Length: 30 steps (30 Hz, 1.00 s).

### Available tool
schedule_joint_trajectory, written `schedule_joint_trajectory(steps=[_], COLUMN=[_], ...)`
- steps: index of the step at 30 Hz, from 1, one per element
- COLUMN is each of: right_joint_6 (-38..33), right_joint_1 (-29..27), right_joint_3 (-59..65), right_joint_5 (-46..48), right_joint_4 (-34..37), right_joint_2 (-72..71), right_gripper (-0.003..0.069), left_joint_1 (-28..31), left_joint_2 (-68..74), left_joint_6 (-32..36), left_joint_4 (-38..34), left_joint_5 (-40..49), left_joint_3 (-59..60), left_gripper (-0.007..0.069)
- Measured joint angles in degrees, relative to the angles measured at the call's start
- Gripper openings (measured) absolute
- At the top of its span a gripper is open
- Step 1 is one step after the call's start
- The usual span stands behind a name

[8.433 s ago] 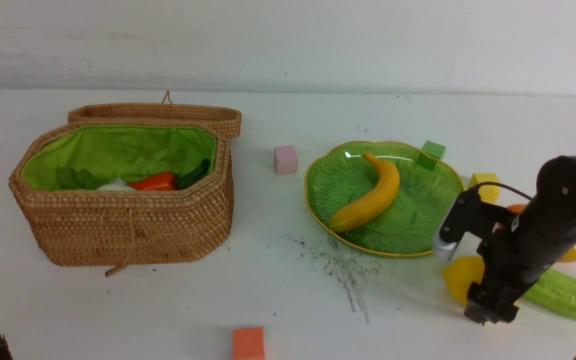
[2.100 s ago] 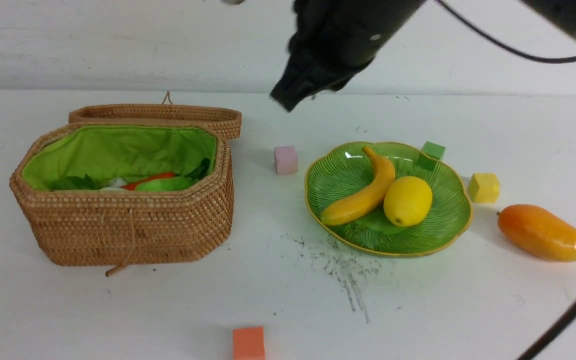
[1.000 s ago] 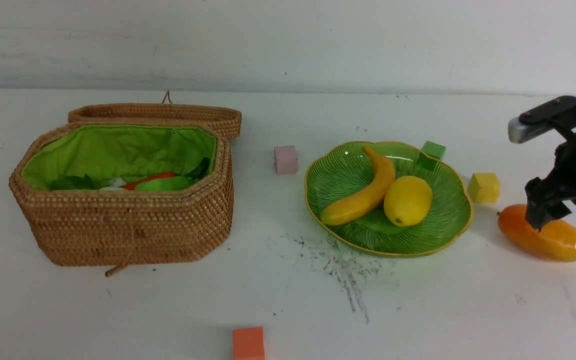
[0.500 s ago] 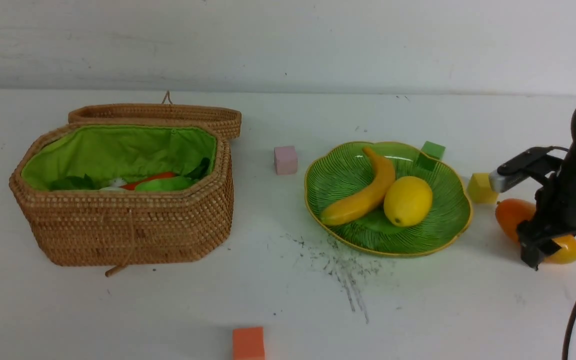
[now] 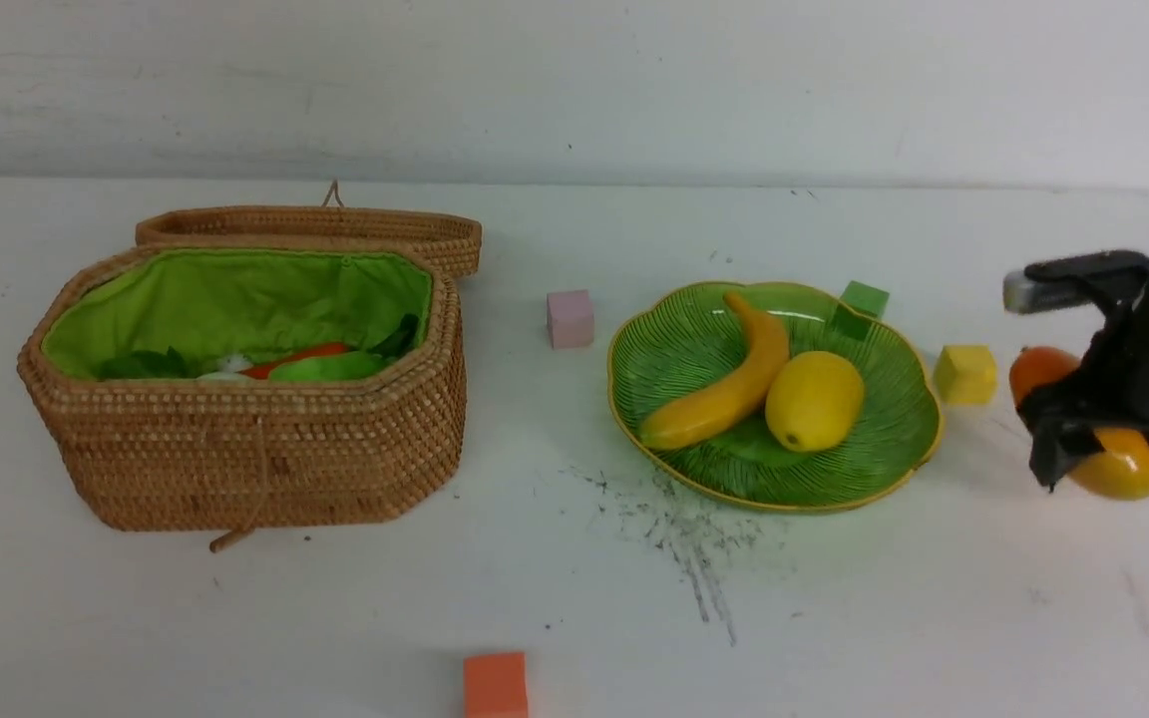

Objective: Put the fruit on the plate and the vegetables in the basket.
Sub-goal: Use the right arm to grab a mango and put it into the right plate

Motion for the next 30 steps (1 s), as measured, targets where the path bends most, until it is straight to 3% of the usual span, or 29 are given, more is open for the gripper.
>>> schedule_joint_trajectory(steps=[3,4,9,17,21,24,30], right_joint_6=[2.45,2.92,3.48,3.48,3.52,3.67,3.67], right_joint_1=[2.56,5.45,12.65,20.11,20.76,20.76,20.76], right_joint_3=[-0.06,-0.06,-0.06,-0.06,0.00,0.00,0.12], right_joint_5=[-0.38,-1.43,-7.55,-20.41,-21.69,-21.69,-17.29], right_joint_4=[5.00,9.97,14.52,14.64,14.26,13.13,10.22], right_joint_2=[-4.28,-6.30,-6.57,-0.27,1.44,1.52,-1.91], right_gripper=[0.0550,0.0550,0.0550,0.0559,0.0657,0.0678,0.0625], left_joint_1=[0.00,0.00,0.00,0.00,0.00,0.00,0.00], left_joint_2=[0.00,0.00,0.00,0.00,0.00,0.00,0.00], left_joint_6=[0.02,0.07,0.07,0.09,0.09,0.09,0.09], left_joint_4=[0.93,1.28,1.50,1.60,1.60,1.60,1.74], left_joint_5=[-0.42,-0.92,-1.66,-1.89,-1.89,-1.89,-1.89], left_joint_3=[0.00,0.00,0.00,0.00,0.00,0.00,0.00], left_gripper=[0.0039,0.0039,0.0041,0.0050,0.0050,0.0050,0.0050])
